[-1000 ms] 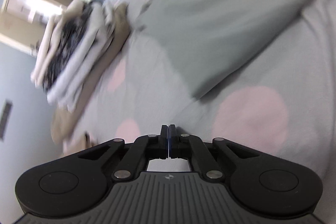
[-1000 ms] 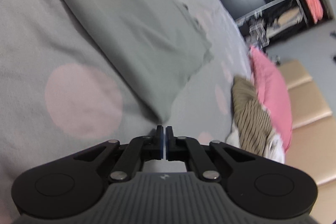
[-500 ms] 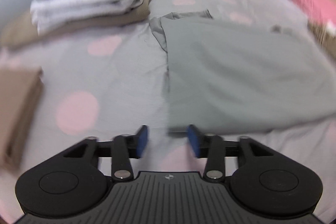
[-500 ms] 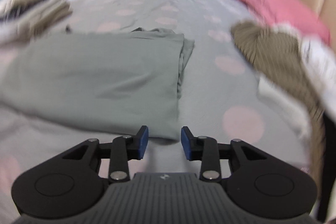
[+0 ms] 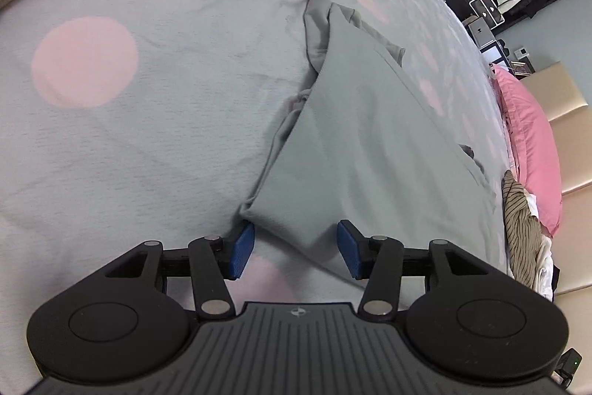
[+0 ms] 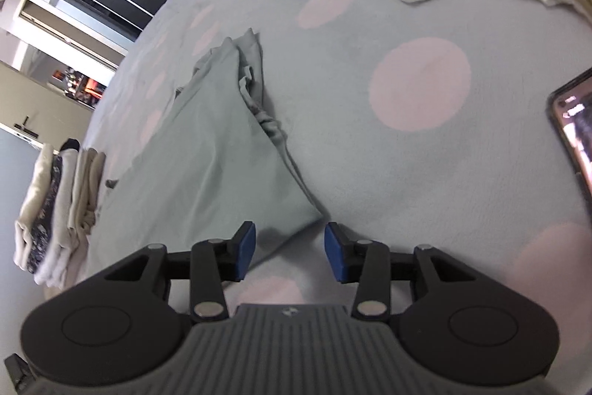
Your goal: Fold clothes
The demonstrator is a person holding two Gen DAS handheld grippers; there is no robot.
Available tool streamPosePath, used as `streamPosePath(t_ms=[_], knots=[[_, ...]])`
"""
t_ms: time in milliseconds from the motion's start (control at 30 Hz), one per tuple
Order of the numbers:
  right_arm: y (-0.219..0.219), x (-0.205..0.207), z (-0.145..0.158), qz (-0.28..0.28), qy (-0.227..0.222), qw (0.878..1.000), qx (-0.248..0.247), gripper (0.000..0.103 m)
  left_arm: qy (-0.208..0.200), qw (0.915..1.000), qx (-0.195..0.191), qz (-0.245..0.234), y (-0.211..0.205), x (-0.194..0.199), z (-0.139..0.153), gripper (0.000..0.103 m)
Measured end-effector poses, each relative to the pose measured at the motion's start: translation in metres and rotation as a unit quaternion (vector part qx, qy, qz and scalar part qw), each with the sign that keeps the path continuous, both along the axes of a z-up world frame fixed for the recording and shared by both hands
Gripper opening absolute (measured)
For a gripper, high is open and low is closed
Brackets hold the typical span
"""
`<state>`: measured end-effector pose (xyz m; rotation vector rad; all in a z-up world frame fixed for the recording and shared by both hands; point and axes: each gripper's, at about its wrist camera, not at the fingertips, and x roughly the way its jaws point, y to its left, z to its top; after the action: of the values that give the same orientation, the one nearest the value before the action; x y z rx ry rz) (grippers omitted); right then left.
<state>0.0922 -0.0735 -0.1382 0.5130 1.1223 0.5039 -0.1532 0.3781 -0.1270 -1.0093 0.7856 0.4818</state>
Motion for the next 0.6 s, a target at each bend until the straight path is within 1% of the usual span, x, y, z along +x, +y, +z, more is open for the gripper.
streamPosePath(t_ms=[300, 333, 367, 400, 433, 467, 500, 533, 567, 600], knots=[[0.017, 0.011, -0.007, 0.007, -0.009, 1.000, 0.002, 0.044, -0.025, 0.9995, -0.006, 0.020, 0.001, 0.008, -0.009, 0.047], [0.019, 0.012, -0.007, 0.006, -0.012, 1.000, 0.001, 0.041, -0.025, 0.9995, -0.004, 0.020, 0.002, 0.009, -0.009, 0.045], [0.021, 0.013, -0.008, 0.005, -0.014, 1.000, -0.001, 0.035, -0.024, 0.9995, -0.001, 0.021, 0.002, 0.009, -0.009, 0.040], [0.022, 0.014, -0.008, 0.001, -0.017, 1.000, -0.004, 0.032, -0.022, 0.9995, 0.004, 0.022, 0.002, 0.009, -0.008, 0.038], [0.022, 0.014, -0.009, -0.004, -0.018, 1.000, -0.005, 0.024, -0.020, 0.9995, 0.008, 0.024, 0.001, 0.009, -0.008, 0.030], [0.022, 0.014, -0.010, -0.010, -0.019, 1.000, -0.004, 0.020, -0.018, 0.9994, 0.012, 0.025, 0.001, 0.008, -0.007, 0.025], [0.023, 0.013, -0.009, -0.012, -0.023, 1.000, -0.006, 0.018, -0.016, 0.9994, 0.017, 0.026, 0.001, 0.008, -0.006, 0.022], [0.024, 0.012, -0.008, -0.013, -0.028, 0.999, -0.008, 0.015, -0.015, 0.9993, 0.023, 0.024, 0.000, 0.009, -0.004, 0.017], [0.027, 0.010, -0.005, -0.007, -0.040, 0.999, -0.016, 0.012, -0.014, 0.9992, 0.032, 0.022, -0.002, 0.009, -0.002, 0.013], [0.029, 0.008, 0.000, 0.001, -0.055, 0.998, -0.026, 0.012, -0.011, 0.9989, 0.042, 0.017, -0.004, 0.011, 0.002, 0.011]])
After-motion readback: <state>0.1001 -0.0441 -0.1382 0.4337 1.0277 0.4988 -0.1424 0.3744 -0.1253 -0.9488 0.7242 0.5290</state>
